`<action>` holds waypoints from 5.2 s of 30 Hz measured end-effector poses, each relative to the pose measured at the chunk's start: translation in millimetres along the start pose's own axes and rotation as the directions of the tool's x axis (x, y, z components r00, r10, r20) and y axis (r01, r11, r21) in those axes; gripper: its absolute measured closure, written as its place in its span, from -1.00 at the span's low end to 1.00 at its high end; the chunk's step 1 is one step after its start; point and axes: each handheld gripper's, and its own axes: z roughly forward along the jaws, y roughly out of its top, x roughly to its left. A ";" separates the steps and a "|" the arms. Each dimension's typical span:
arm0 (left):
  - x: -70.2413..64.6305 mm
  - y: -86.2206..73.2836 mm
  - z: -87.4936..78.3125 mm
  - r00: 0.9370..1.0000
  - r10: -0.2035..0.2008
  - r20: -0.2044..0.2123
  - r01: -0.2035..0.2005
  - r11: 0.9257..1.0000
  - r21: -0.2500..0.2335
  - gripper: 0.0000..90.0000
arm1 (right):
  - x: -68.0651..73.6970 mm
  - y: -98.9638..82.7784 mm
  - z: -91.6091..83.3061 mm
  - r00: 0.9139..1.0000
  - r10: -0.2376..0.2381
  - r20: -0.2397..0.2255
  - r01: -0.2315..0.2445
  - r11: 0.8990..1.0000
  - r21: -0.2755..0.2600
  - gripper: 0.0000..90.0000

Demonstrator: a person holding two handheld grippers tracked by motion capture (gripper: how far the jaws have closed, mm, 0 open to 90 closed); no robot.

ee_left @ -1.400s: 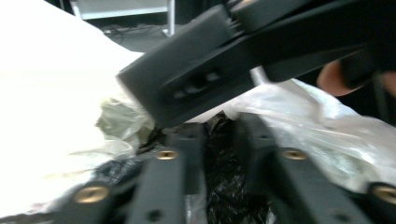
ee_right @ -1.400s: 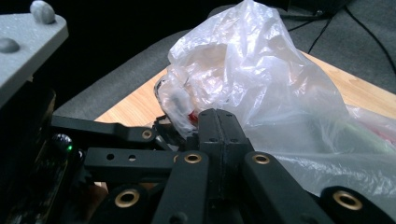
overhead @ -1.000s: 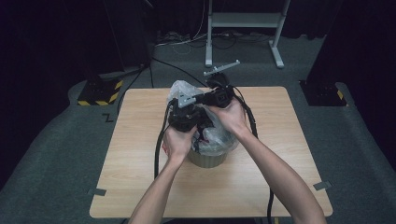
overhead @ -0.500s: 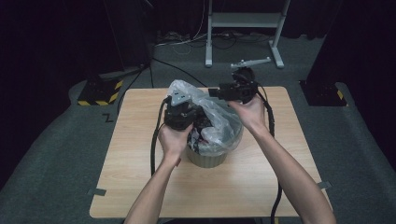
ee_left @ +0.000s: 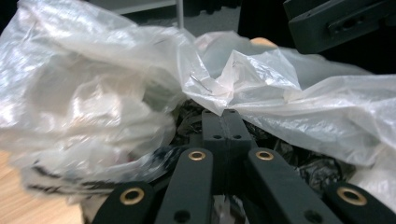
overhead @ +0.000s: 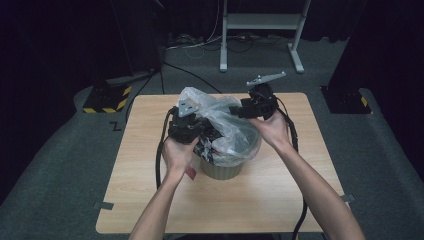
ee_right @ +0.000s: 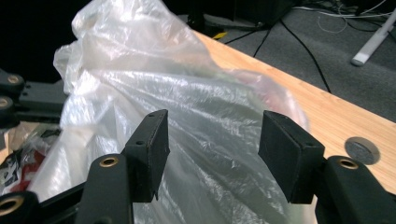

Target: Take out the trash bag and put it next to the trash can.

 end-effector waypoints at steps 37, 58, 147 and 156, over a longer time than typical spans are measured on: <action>1.8 2.4 18.5 0.939 0.141 -0.313 -0.088 0.980 0.178 0.63 | 26.0 -5.2 35.6 0.999 -0.038 -0.022 0.041 0.993 0.113 0.01; 8.5 13.4 16.2 0.999 -0.044 -0.006 0.044 0.999 0.005 0.92 | 30.1 -11.5 37.8 0.998 -0.041 -0.053 0.047 0.992 0.114 0.01; 27.0 55.4 -97.0 0.982 -0.068 0.177 0.102 0.976 -0.193 0.99 | -111.5 -215.9 39.3 0.897 0.270 0.349 -0.294 0.956 0.017 -0.18; 55.7 39.2 -134.4 0.986 -0.100 0.137 0.129 0.966 -0.224 0.99 | -110.3 -229.0 49.3 0.889 0.193 0.415 -0.221 0.975 0.020 -0.30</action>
